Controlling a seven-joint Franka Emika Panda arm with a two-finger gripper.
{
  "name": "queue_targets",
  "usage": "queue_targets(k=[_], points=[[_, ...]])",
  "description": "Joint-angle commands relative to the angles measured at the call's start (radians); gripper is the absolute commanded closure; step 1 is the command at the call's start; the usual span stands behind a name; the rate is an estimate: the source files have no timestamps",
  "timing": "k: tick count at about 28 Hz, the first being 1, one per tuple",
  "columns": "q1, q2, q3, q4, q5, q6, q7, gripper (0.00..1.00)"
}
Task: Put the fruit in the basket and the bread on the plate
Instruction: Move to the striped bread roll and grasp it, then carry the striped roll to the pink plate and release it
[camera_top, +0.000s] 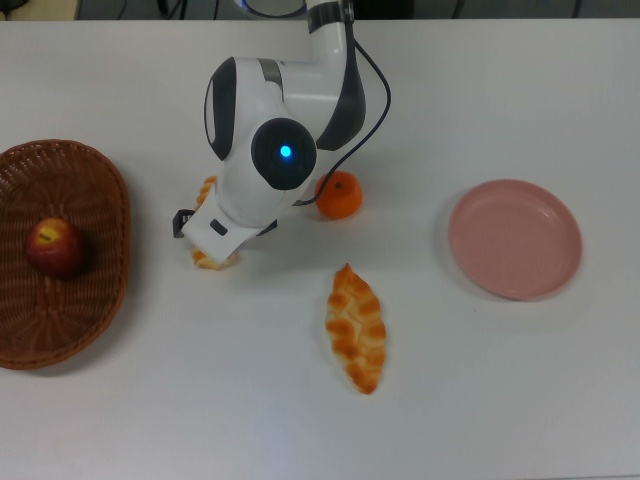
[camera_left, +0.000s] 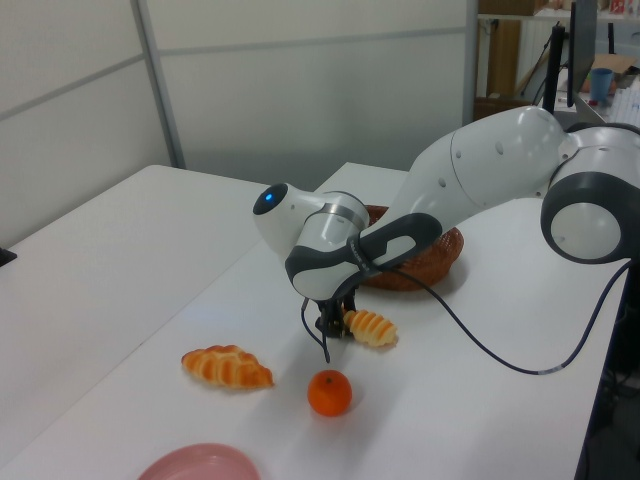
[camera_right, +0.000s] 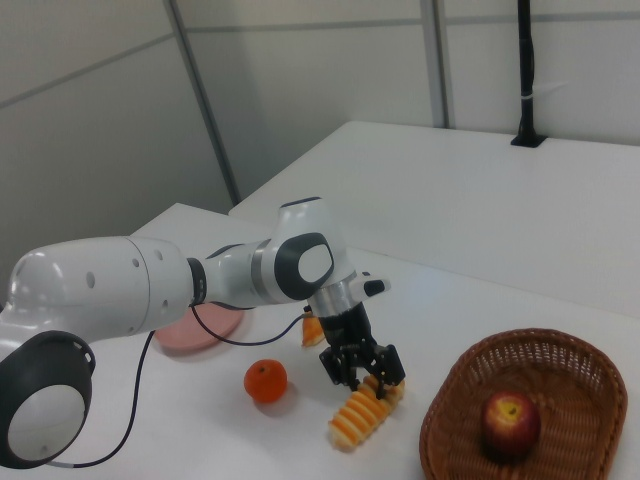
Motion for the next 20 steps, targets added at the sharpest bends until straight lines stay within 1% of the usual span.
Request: queue_targets(k=[1, 3, 7, 10, 11, 15, 16, 19, 20], points=[[0.003, -0.053, -0.009, 0.019, 0.048, -0.018, 0.018, 1.00], [0.003, -0.072, -0.009, 0.023, 0.075, -0.018, 0.014, 1.00], [0.014, -0.110, -0.006, 0.037, 0.104, -0.019, 0.022, 1.00], [0.017, -0.127, 0.029, 0.050, 0.113, -0.021, 0.025, 1.00], [0.015, -0.136, 0.060, 0.062, 0.116, -0.021, 0.025, 1.00], [0.017, -0.136, 0.121, 0.083, 0.134, -0.016, 0.028, 1.00], [0.017, -0.135, 0.167, 0.085, 0.141, -0.007, 0.028, 1.00], [0.018, -0.129, 0.242, 0.085, 0.138, 0.025, 0.034, 1.00], [0.023, -0.124, 0.286, 0.085, 0.139, 0.084, 0.051, 1.00]])
